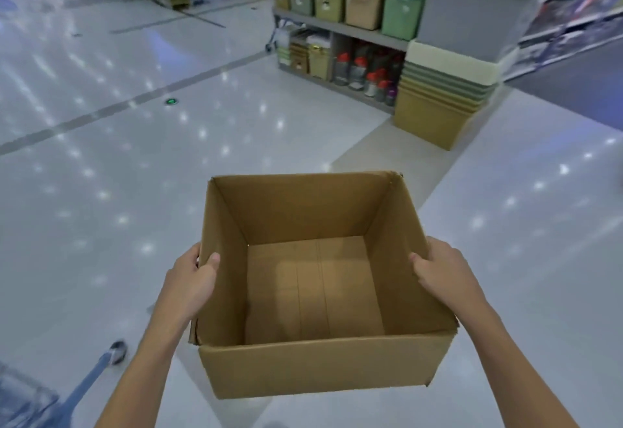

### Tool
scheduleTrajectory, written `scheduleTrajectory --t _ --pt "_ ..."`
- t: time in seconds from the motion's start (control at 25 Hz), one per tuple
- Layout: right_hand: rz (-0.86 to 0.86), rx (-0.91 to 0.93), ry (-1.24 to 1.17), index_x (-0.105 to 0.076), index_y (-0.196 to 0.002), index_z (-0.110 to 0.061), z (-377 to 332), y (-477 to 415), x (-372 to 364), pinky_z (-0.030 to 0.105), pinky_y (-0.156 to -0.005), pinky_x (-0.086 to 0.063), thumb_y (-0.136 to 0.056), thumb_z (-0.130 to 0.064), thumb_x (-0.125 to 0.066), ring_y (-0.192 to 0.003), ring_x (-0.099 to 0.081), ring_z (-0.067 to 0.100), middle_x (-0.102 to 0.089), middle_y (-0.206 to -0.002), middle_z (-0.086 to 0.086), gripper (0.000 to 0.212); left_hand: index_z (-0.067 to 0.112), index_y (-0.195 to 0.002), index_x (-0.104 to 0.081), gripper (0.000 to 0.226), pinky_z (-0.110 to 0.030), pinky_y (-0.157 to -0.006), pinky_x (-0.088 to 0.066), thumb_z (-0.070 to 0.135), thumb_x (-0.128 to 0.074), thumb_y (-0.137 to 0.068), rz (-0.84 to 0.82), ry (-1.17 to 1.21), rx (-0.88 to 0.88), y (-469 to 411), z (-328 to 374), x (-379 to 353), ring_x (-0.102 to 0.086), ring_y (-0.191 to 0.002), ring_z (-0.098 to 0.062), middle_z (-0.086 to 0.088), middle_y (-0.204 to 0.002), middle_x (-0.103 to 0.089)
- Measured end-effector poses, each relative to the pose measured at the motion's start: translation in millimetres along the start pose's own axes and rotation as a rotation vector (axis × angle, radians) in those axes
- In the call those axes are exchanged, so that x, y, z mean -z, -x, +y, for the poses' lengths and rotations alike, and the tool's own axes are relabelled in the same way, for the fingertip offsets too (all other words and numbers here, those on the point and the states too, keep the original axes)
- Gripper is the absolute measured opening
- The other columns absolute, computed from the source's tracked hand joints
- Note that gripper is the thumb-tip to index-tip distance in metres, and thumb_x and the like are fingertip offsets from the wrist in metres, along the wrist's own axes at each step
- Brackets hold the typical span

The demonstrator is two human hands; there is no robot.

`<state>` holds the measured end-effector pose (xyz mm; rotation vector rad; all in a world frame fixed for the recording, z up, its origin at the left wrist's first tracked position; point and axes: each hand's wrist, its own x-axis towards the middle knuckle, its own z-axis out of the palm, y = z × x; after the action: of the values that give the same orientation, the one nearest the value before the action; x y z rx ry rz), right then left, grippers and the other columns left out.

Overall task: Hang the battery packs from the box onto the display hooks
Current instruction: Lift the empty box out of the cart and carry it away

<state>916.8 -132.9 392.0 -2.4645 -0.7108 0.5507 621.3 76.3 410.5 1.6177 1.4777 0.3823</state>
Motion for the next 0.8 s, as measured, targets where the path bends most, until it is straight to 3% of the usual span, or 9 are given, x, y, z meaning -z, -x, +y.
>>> scheduleTrajectory --t 0.16,0.28,0.8 --pt "0.088 -0.124 -0.045 -0.064 -0.101 -0.021 32 -41 36 0.040 -0.080 -0.055 -0.101 -0.027 -0.049 -0.084 -0.065 0.022 -0.069 -0.093 0.001 0.017 0.026 -0.131 -0.063 0.031 -0.053 -0.101 -0.053 0.040 -0.050 -0.107 -0.057 0.019 -0.094 -44 68 -59 -0.065 -0.114 -0.028 -0.003 -0.124 -0.069" --pt "0.141 -0.180 -0.078 -0.065 -0.101 -0.016 48 -81 55 0.034 -0.070 -0.049 -0.103 -0.023 -0.048 -0.079 -0.064 0.019 -0.069 -0.090 0.002 0.019 0.026 -0.136 -0.063 0.035 -0.055 -0.104 -0.052 0.041 -0.051 -0.106 -0.117 0.022 -0.132 -87 118 -100 -0.064 -0.120 -0.030 -0.002 -0.130 -0.068" --pt "0.267 -0.413 -0.136 -0.062 -0.105 -0.017 44 -340 125 0.031 -0.066 -0.048 -0.106 -0.022 -0.046 -0.079 -0.065 0.019 -0.067 -0.090 0.002 0.016 0.027 -0.141 -0.060 0.036 -0.055 -0.103 -0.054 0.032 -0.055 -0.106 -0.343 -0.042 -0.246 -340 335 -268 -0.065 -0.120 -0.029 -0.002 -0.133 -0.068"
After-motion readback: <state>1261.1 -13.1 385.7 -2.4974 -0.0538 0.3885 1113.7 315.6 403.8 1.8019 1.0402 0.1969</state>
